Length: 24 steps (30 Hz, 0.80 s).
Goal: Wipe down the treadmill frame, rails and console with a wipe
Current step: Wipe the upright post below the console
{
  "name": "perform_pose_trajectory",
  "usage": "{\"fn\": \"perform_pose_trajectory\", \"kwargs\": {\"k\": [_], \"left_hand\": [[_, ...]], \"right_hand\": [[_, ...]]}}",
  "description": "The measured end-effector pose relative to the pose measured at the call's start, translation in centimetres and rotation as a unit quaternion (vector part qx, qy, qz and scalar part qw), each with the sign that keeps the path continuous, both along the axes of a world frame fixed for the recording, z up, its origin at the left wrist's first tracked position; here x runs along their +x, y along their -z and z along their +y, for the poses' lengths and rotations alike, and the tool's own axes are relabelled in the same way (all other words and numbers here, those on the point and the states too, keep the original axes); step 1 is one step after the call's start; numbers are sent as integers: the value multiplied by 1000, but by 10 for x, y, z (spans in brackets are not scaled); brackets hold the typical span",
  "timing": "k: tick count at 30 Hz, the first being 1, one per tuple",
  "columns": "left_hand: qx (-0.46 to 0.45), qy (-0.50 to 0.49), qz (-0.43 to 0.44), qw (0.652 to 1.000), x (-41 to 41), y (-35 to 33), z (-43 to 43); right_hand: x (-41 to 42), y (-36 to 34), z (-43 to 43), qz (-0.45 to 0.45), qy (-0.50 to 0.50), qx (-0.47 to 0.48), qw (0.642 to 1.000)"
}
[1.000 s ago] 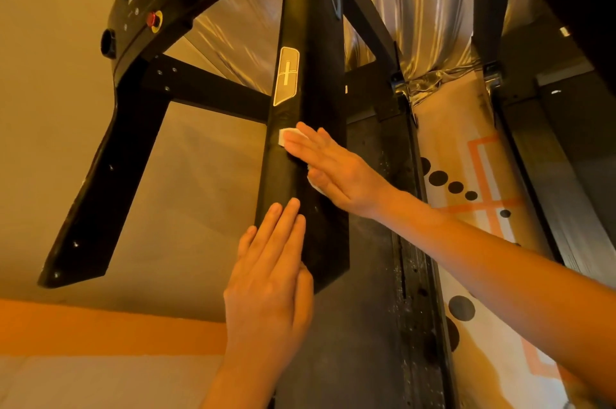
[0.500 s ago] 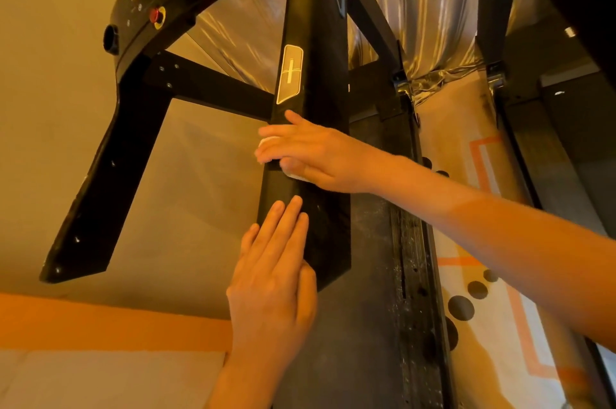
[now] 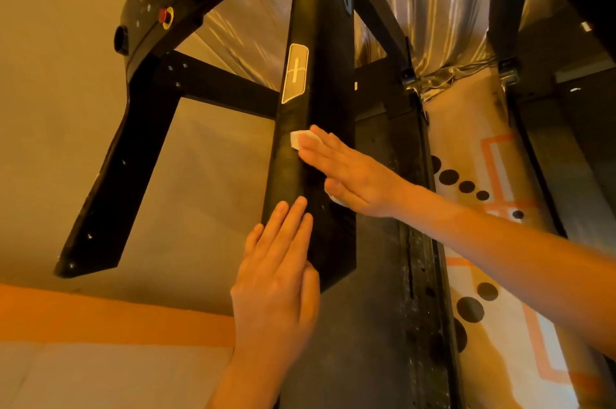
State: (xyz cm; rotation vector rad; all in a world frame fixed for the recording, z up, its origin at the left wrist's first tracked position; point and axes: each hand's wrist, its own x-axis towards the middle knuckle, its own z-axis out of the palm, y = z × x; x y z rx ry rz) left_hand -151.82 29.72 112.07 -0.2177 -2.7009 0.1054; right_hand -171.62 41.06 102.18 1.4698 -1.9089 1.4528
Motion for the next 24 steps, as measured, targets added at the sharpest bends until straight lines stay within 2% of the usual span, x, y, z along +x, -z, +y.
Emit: {"fn": "perform_pose_trajectory", "kwargs": {"k": [4, 7, 13, 17, 20, 24], "left_hand": [[23, 1, 5, 1000, -1, -1, 3], [31, -7, 6, 999, -2, 0, 4], [51, -5, 24, 998, -4, 3, 4], [60, -1, 23, 998, -5, 2, 6], [38, -2, 0, 999, -4, -2, 5], [-70, 36, -63, 995, -4, -16, -3]], "right_hand": [[13, 52, -4, -79, 42, -6, 996], [22, 63, -6, -117, 53, -26, 991], [15, 26, -8, -107, 22, -51, 993], [12, 34, -1, -105, 12, -39, 994], [16, 46, -1, -134, 24, -39, 990], [23, 46, -6, -167, 28, -53, 984]]}}
